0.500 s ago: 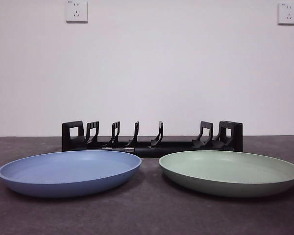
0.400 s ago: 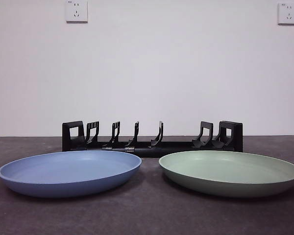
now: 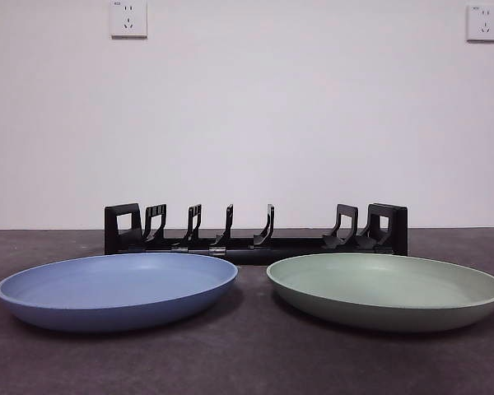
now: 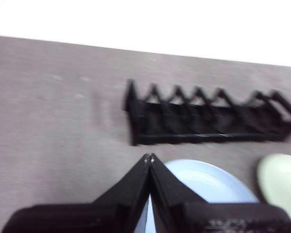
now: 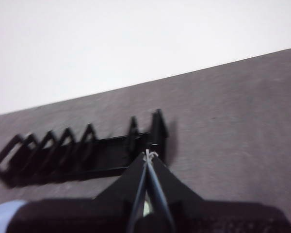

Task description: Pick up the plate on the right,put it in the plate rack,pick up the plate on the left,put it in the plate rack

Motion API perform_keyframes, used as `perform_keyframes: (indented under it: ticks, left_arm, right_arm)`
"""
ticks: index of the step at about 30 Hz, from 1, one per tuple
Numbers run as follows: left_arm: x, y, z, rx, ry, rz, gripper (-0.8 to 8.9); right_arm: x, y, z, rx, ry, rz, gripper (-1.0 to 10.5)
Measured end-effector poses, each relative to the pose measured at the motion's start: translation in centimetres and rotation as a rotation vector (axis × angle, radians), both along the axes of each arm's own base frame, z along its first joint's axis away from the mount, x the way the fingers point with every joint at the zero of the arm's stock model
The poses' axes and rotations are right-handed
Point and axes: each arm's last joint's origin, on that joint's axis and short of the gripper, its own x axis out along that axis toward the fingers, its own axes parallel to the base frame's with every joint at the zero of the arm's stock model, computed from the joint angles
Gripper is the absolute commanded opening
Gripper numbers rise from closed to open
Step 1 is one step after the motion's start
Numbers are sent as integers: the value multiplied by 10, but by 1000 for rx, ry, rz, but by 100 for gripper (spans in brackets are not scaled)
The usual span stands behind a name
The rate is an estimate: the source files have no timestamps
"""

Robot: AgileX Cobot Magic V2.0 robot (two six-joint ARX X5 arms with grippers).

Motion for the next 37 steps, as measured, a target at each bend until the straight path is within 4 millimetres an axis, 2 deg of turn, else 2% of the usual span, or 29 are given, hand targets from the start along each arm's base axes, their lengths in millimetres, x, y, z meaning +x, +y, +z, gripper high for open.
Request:
perform_keyframes:
  ticks: [6,11,17,21,26,27,29,31,32,34,37]
  left_arm:
    - [-10,-3,33,-27,24,-97,-8]
    - [-14,-5,62,-24,51,-167,-8]
    - [-18,-10,89,19,73,-237,-8]
    - [-20,-13,95,39,67,-272,-8]
    - [-22,-14,90,51,123,-297,13]
    - [-22,-14,89,49,131,-303,71]
    - [-23,-15,89,44,129,-320,292]
    - [-23,-15,89,43,127,-328,578]
    - [-23,-15,89,44,127,-329,645]
    - [-23,-15,89,45,123,-332,671]
    - [-23,-16,89,42,122,-355,671]
  right_arm:
    - [12,3,43,-44,90,109,-12]
    - [9,3,62,-91,158,155,-12]
    - [-4,3,79,-155,180,178,-12]
    - [-9,3,86,-172,176,184,-11]
    - [-8,4,86,-175,202,191,19]
    - [-7,4,86,-174,207,195,78]
    - [-5,4,85,-173,214,197,266]
    - [-4,4,85,-173,218,197,492]
    - [-4,4,85,-172,219,197,575]
    - [-4,4,85,-171,222,197,655]
    - [-5,4,86,-167,230,197,661]
